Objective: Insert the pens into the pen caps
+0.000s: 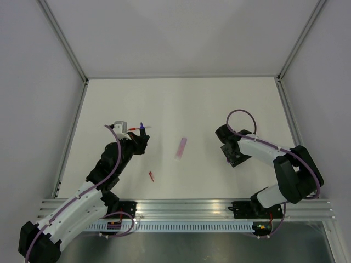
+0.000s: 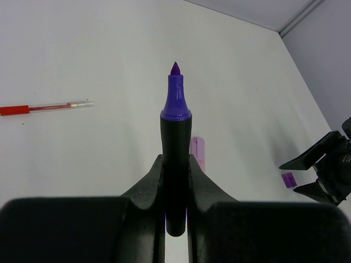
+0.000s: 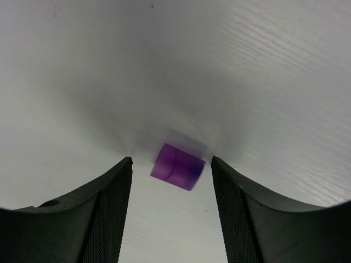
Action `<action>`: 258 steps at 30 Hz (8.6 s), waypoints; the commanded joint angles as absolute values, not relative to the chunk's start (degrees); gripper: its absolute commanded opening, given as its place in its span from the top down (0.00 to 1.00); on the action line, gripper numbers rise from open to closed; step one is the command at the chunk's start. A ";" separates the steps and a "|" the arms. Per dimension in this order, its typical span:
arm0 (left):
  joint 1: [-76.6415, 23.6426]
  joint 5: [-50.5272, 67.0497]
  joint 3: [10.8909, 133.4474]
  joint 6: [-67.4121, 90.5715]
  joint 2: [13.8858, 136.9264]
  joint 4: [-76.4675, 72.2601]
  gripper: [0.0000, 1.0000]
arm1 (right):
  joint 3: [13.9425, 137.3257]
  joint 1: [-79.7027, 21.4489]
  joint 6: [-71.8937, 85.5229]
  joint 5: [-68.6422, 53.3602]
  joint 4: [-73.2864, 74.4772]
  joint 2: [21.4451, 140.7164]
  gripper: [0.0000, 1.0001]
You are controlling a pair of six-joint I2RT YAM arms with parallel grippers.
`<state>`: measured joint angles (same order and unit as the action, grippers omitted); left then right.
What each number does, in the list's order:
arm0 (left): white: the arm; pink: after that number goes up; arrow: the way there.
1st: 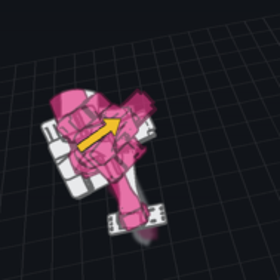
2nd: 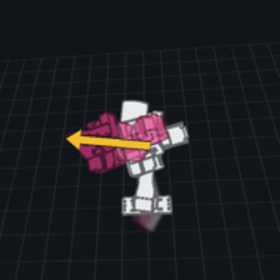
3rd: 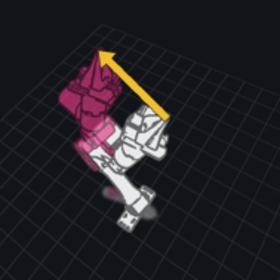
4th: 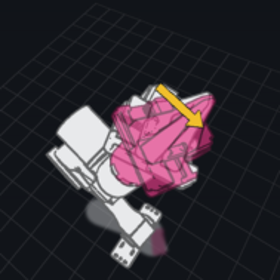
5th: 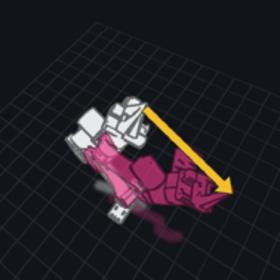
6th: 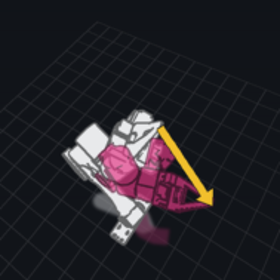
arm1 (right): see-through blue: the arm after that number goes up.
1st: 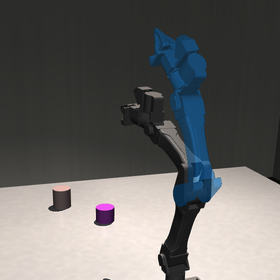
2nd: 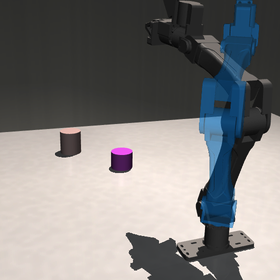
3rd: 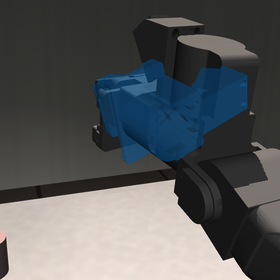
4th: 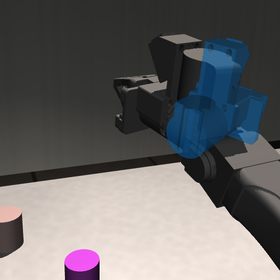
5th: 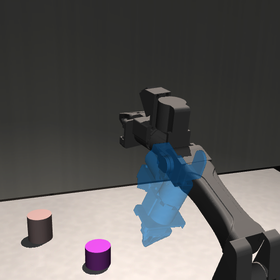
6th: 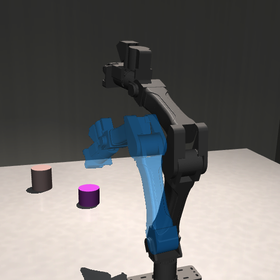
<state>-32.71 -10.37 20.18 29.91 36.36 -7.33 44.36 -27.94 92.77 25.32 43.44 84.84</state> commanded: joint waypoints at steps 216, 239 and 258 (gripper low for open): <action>-37.44 26.46 25.84 30.15 57.57 -27.33 0.98 | 48.86 -51.41 50.36 24.78 -5.80 66.00 1.00; -37.44 24.61 25.93 29.09 56.60 -26.02 0.98 | 53.70 -59.15 49.66 30.85 -2.72 70.40 1.00; -37.44 20.22 24.52 28.92 53.09 -25.31 0.98 | 55.89 -70.57 54.49 44.64 3.42 75.67 1.00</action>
